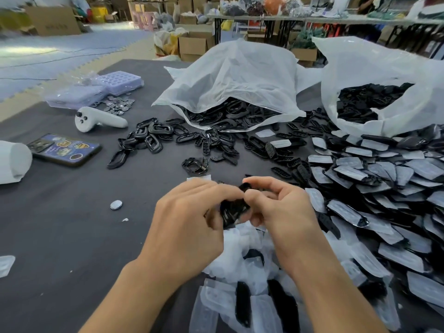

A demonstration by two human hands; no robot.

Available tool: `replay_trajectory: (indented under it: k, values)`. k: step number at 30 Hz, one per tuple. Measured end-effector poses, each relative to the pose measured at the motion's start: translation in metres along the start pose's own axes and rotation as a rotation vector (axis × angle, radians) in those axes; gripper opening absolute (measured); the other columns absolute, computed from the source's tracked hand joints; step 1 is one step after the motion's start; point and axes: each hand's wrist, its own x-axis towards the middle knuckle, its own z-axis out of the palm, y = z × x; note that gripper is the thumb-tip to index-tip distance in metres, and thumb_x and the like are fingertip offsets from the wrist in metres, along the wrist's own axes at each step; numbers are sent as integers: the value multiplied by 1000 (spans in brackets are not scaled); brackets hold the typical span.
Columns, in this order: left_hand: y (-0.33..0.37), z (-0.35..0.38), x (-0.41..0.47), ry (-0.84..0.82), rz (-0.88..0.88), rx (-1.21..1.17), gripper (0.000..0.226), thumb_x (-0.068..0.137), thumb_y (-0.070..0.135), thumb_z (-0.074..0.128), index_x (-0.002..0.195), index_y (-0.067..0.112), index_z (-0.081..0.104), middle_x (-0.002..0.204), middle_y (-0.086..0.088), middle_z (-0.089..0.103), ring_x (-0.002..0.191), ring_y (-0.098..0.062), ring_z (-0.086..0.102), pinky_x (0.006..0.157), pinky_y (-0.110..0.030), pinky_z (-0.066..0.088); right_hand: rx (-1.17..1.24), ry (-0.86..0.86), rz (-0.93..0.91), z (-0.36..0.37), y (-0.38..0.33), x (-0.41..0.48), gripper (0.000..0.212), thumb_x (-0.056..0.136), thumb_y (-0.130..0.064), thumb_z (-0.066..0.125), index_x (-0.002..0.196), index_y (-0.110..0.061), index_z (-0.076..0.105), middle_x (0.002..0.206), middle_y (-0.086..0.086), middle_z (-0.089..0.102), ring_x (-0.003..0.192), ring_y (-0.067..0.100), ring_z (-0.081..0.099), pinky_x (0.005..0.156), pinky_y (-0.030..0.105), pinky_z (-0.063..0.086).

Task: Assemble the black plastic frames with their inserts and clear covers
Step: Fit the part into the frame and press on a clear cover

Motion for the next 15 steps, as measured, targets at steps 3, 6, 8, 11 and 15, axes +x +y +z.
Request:
replay_trajectory:
  k: [3,6,8,11,15]
  values:
    - [3,-1,6,-62,-496,-343,51,74,15,62,110,48,76,96,27,77,89,5,72,79,-11,53,-216,40,-133,-3,2,1,18,88,-5,72,92,-22,76,63,3,74,49,11,62,54,23,47]
    - [-4,1,11,-258,-628,-478,35,83,19,81,105,46,78,85,14,80,72,1,71,72,-18,53,-374,9,-222,0,3,-3,18,87,-11,74,86,-29,77,67,-7,75,56,9,68,55,23,51]
    - [-10,2,11,-371,-640,-461,44,85,6,79,98,48,78,75,9,79,60,-1,65,65,-19,50,-464,29,-265,7,7,-6,17,86,-14,76,83,-30,77,65,-12,74,56,8,69,55,24,55]
    - [-19,2,13,-286,-723,-412,43,82,0,78,89,42,80,74,7,79,66,-7,74,69,-26,55,-563,133,-321,17,9,-10,9,84,-22,79,81,-29,76,63,-15,71,62,1,67,60,13,50]
    - [-38,-4,19,86,-924,-479,38,85,-8,74,78,29,78,66,8,75,65,-16,72,65,-28,59,-629,135,-388,28,2,-9,14,89,-17,73,93,-29,78,76,-17,73,76,0,67,71,17,53]
